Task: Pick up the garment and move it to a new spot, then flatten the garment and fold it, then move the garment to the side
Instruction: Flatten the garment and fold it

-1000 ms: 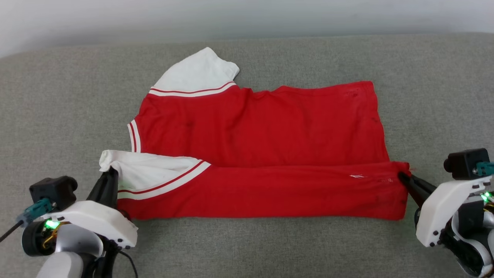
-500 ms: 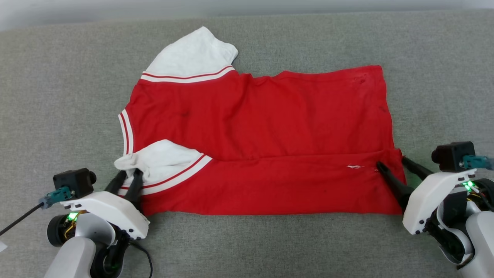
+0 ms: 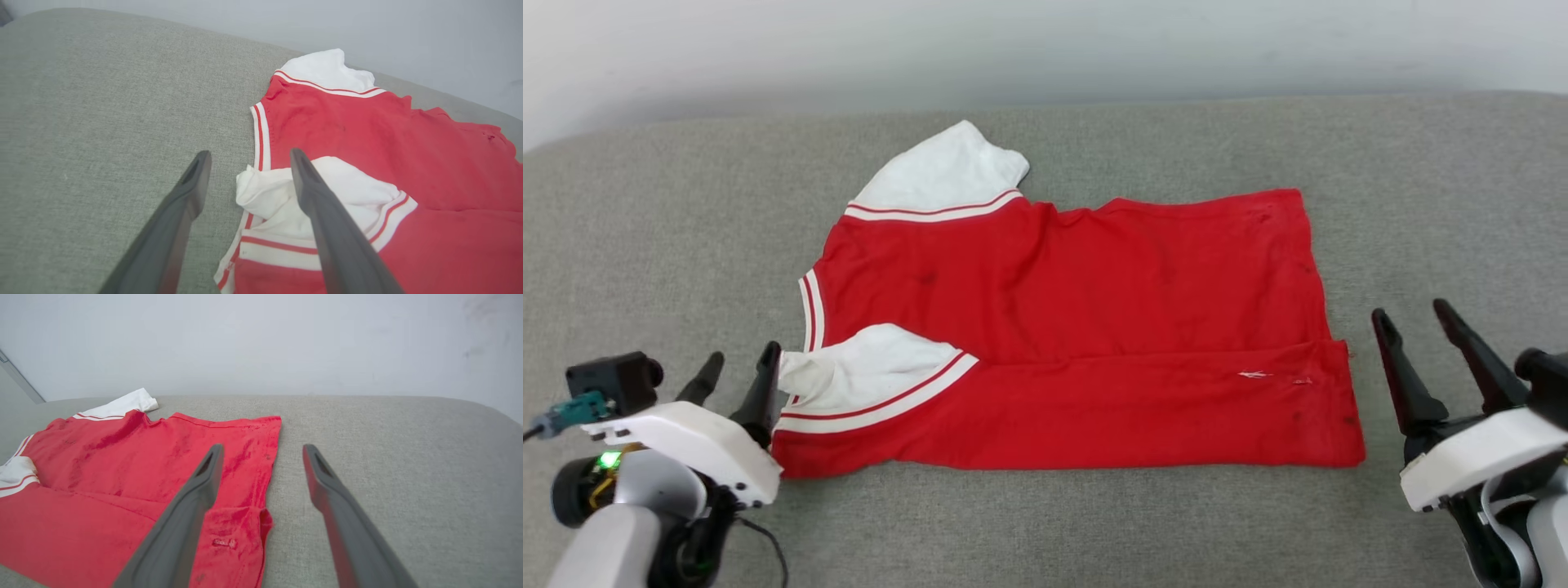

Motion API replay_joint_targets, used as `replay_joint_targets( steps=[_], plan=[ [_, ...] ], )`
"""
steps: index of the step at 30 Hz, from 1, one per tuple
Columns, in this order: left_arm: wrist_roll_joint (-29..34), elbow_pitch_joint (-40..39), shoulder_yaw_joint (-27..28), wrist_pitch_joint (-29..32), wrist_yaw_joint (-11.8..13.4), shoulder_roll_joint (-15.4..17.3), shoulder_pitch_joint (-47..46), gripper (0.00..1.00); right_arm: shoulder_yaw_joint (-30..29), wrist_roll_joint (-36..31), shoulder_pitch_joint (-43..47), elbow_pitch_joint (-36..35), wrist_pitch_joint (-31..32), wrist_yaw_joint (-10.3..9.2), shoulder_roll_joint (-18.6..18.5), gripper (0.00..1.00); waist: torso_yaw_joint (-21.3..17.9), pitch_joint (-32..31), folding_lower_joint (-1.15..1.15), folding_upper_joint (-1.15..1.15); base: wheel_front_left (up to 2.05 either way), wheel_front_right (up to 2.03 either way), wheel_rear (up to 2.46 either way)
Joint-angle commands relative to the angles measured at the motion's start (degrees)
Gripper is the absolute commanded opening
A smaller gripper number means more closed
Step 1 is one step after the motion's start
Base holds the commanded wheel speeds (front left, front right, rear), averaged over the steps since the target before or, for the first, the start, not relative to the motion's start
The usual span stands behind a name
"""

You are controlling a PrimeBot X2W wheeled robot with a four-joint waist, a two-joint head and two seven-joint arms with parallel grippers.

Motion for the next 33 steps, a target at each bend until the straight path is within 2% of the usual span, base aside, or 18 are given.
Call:
replay_joint_targets(
  steps=[1, 4, 11, 15, 22, 26, 27, 29, 30, 33],
  plan=[
    [-0.32, -1.68, 0.38, 2.10, 0.08, 2.03, 0.75, 1.00, -1.54, -2.09, 2.02, -2.26, -1.57, -0.04, 1.29, 1.00, -0.71, -1.31, 0.00, 0.00, 0.00, 0.00, 0.00],
    [-0.90, -3.52, 0.23, 5.03, -0.38, 3.79, 0.83, 1.00, -2.98, -3.80, 3.52, -4.75, -1.75, -0.04, 2.39, 1.00, -0.91, -1.86, 0.00, 0.00, 0.00, 0.00, 0.00],
    [-3.85, -7.17, -1.58, 20.26, -1.77, 11.54, 2.06, 1.00, -4.68, -7.04, 7.90, -11.54, 0.82, -0.04, 5.78, 1.00, -2.71, -2.43, 0.00, 0.00, 0.00, 0.00, 0.00],
    [-6.64, -7.70, -2.53, 27.79, -1.44, 13.68, 3.59, 1.00, -4.74, -7.56, 8.76, -14.09, 1.98, -0.04, 6.68, 1.00, -3.94, -1.83, 0.00, 0.00, 0.00, 0.00, 0.00],
    [-9.29, -4.29, -3.74, 34.17, 1.16, 13.31, 4.86, 1.00, -4.62, -7.06, 8.48, -15.37, 2.87, -0.04, 7.84, 1.00, -5.64, 0.16, 0.00, 0.00, 0.00, 0.00, 0.00],
    [-11.09, -1.10, -5.23, 34.93, 0.65, 10.30, 5.18, 1.00, -4.81, -5.92, 8.18, -15.12, 3.30, -0.04, 7.85, 1.00, -6.21, 1.11, 0.00, 0.00, 0.00, 0.00, 0.00],
    [-11.46, -0.56, -5.73, 34.96, 0.29, 9.40, 5.31, 0.66, -5.11, -5.75, 8.30, -15.01, 3.63, -0.04, 7.78, 1.00, -6.25, 1.29, 0.00, 0.00, 0.00, 0.00, 0.00],
    [-11.85, 0.34, -5.98, 34.08, -0.42, 8.19, 5.25, 0.08, -5.43, -5.43, 8.51, -15.17, 4.04, -0.04, 7.37, 1.00, -6.23, 1.44, 0.00, 0.00, 0.00, 0.00, 0.00],
    [-12.07, 0.65, -6.00, 33.60, -0.82, 7.77, 5.14, 0.00, -5.76, -5.23, 8.71, -15.21, 4.28, -0.04, 7.15, 1.00, -6.12, 1.45, 0.00, 0.00, 0.00, 0.00, 0.00],
    [-11.90, 0.46, -5.35, 31.11, -1.58, 7.22, 4.46, 0.00, -6.72, -4.08, 9.41, -15.20, 6.02, -0.04, 6.30, 1.00, -5.49, 1.07, 0.00, 0.00, 0.00, 0.00, 0.00]
  ],
)
